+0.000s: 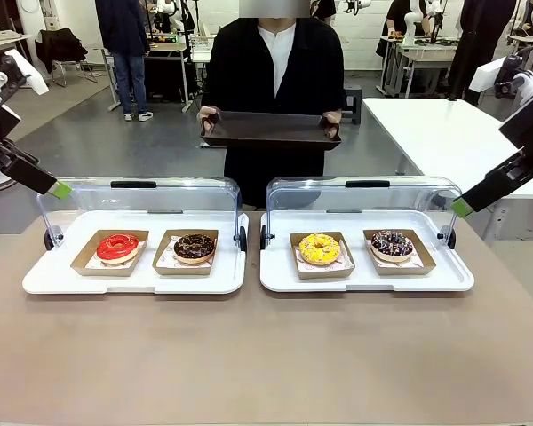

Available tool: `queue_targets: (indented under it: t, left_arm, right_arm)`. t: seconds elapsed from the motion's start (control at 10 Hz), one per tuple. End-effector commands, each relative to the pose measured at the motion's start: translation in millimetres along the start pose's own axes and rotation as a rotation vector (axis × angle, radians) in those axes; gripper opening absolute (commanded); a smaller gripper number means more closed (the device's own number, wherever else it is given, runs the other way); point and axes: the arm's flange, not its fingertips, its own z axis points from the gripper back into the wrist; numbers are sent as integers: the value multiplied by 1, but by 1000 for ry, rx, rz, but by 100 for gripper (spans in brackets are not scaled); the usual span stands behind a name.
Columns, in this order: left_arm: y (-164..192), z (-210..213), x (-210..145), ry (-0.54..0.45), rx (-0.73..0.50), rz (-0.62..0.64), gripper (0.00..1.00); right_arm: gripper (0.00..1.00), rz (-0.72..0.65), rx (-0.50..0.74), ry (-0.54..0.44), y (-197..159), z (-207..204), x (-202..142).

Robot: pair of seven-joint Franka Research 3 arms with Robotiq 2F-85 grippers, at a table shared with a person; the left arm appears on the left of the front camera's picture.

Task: Provide the desired donut to the person.
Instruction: Pick up and lift the Paper togo box containing the Donut pointed at by the person.

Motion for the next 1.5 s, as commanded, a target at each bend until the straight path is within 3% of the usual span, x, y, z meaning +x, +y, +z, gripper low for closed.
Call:
queue_targets:
  t: [0.0, 0.3, 0.6, 0.9, 1.1, 1.4]
  left_arm:
    - [42, 6, -4, -87, -214, 16, 100]
    - [94, 4, -17, -278, -433, -139, 100]
    - [141, 0, -39, -407, -487, -192, 100]
    - [176, -4, -58, -466, -468, -198, 100]
    - [187, -6, -64, -475, -466, -218, 100]
    - [194, -8, -68, -425, -542, -265, 100]
  right_arm:
    - [100, -39, 224, -57, -49, 6, -2]
    - [100, 67, 510, -264, -114, 10, -18]
    - [100, 105, 602, -485, -165, 7, -39]
    - [100, 79, 627, -494, -206, -13, -58]
    - [100, 130, 642, -442, -211, -18, -61]
    - [100, 122, 644, -439, -213, -22, -63]
